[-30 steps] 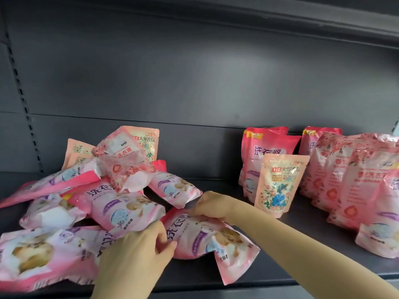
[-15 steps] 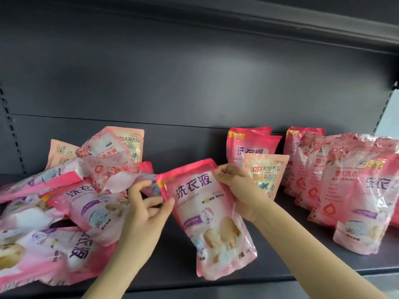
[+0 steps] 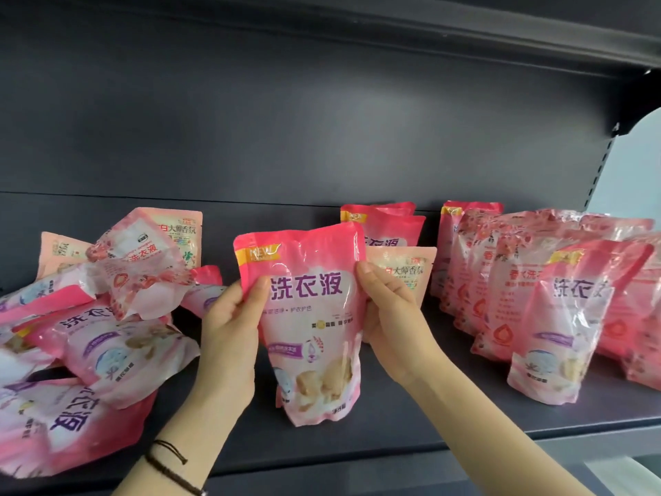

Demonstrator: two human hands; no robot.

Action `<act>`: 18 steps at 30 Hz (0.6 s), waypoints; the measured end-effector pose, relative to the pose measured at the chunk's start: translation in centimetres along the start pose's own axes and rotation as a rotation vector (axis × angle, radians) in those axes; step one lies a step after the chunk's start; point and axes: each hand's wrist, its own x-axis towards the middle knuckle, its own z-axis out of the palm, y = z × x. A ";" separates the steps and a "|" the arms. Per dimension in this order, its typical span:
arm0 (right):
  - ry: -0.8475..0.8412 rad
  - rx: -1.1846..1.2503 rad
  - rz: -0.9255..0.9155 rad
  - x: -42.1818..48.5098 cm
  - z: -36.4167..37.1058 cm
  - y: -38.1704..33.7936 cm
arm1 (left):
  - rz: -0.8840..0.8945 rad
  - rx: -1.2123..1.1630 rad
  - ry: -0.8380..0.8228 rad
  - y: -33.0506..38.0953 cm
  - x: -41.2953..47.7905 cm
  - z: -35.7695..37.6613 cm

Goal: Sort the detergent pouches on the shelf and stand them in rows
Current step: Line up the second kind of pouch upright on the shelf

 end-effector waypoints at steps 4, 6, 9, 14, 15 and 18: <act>0.102 -0.025 -0.099 -0.7 -2.4 -1.7 | 0.043 0.038 -0.105 -0.2 0.2 3.1; 0.166 -0.074 -0.152 -1.0 -4.0 -2.8 | 0.070 0.049 -0.137 -0.5 0.2 5.1; 0.176 -0.116 -0.188 -1.2 -6.5 -4.2 | 0.061 0.033 -0.160 -1.1 0.0 8.0; 0.118 0.028 -0.088 -0.8 -10.4 -5.0 | -0.039 -0.033 -0.222 -2.5 0.2 10.5; 0.114 0.037 -0.072 -0.6 -10.9 -5.0 | -0.065 -0.059 -0.245 -2.7 0.4 10.8; 0.122 0.042 -0.039 -0.1 -12.0 -4.7 | -0.134 -0.117 -0.325 -3.2 1.0 11.3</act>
